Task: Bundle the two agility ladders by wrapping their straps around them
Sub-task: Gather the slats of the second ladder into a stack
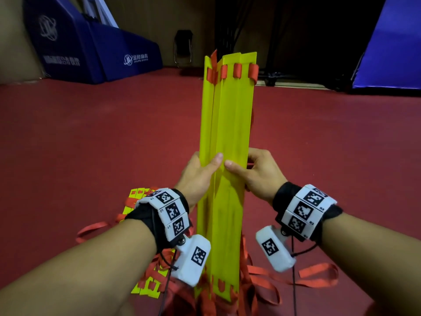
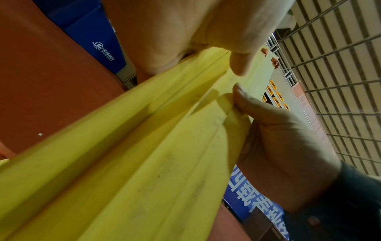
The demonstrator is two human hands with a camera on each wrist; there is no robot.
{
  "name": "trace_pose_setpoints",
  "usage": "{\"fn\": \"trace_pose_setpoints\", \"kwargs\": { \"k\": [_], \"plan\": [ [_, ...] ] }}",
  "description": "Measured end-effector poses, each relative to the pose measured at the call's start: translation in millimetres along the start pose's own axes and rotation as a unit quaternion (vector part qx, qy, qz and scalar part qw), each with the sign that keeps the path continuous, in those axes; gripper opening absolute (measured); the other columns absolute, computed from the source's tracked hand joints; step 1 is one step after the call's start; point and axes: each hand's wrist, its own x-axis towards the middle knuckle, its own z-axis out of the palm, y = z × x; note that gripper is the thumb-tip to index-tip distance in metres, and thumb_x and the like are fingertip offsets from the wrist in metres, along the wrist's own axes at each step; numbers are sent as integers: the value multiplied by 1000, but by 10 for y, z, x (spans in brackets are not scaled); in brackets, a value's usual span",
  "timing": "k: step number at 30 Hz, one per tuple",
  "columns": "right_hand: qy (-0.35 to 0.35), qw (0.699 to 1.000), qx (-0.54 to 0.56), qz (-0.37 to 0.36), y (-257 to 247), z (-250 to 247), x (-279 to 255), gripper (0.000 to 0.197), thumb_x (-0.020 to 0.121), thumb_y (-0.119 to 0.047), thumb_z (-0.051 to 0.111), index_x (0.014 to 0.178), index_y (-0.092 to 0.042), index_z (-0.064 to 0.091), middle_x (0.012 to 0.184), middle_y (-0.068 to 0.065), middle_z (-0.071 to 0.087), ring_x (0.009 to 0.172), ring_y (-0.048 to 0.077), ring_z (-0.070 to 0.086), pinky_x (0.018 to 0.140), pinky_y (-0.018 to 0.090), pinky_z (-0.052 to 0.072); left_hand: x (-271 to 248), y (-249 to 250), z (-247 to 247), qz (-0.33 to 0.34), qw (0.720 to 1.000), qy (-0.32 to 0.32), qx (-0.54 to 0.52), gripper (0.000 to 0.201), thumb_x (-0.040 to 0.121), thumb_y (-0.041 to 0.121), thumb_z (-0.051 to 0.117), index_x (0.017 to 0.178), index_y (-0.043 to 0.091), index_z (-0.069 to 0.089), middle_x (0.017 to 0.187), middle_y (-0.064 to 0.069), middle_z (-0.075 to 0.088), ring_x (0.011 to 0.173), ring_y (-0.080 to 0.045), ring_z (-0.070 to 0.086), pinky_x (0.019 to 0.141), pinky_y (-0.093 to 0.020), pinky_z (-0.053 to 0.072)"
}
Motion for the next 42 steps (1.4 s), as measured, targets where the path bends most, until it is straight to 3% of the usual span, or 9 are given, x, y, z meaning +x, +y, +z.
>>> {"fn": "trace_pose_setpoints", "kwargs": {
  "k": [4,13,18,22,28,31,34,38,42],
  "plan": [
    [-29,996,79,18,-62,-12,-11,12,93,-18,69,83,-11,69,57,-15,63,48,-3,53,47,13,38,-43,41,-89,10,999,-46,-25,39,100,14,59,136,0,55,126,-16,69,116,-29,68,100,-44,55],
    [-49,983,164,64,-59,29,11,39,79,-32,70,95,3,72,87,8,76,75,17,71,65,30,56,-48,-18,-124,2,998,-55,-13,25,107,11,43,123,9,63,114,-12,73,103,-27,71,86,-35,60],
    [-51,984,156,66,-79,6,4,11,97,-12,61,98,-5,70,68,-13,71,56,-3,62,51,9,44,-34,-22,-116,-18,998,-34,-39,27,108,12,41,122,9,64,120,-20,71,111,-36,69,98,-52,54],
    [-42,995,90,29,-73,-20,6,10,96,-14,65,104,-12,69,68,-23,69,57,-9,60,52,7,42,-66,17,-77,-28,995,-57,-76,25,107,12,45,120,9,65,121,-21,71,112,-35,69,98,-49,55],
    [-25,999,26,6,-119,3,12,26,89,-10,73,106,-30,67,92,-8,75,77,8,72,62,26,55,1,-144,-70,21,999,-31,19,20,84,42,66,99,32,76,103,-4,78,99,-32,73,87,-49,58],
    [-50,997,60,21,-159,12,10,27,89,-1,70,113,-10,62,100,11,70,60,25,66,44,30,48,25,-176,-72,5,1000,-14,15,14,92,30,63,99,28,74,97,-8,78,92,-36,73,81,-55,60],
    [-83,988,119,59,-178,22,0,24,89,2,69,111,0,59,107,17,62,51,21,61,44,30,50,36,-210,-62,19,999,-34,28,32,89,41,59,112,23,72,101,-10,77,95,-38,71,88,-61,56],
    [-77,988,115,71,-217,24,-25,33,82,-6,78,105,-3,54,93,8,62,57,20,68,50,29,55,-36,-149,23,-6,997,-73,-35,67,88,65,53,135,17,61,124,-9,72,119,-28,66,108,-54,45],
    [-16,995,73,69,-180,39,9,40,70,-19,89,86,-9,53,72,5,56,52,19,60,41,25,44,-87,-81,97,-69,989,-101,-82,83,81,83,43,117,15,72,106,-9,75,80,-16,69,85,-40,50]
  ]
}}
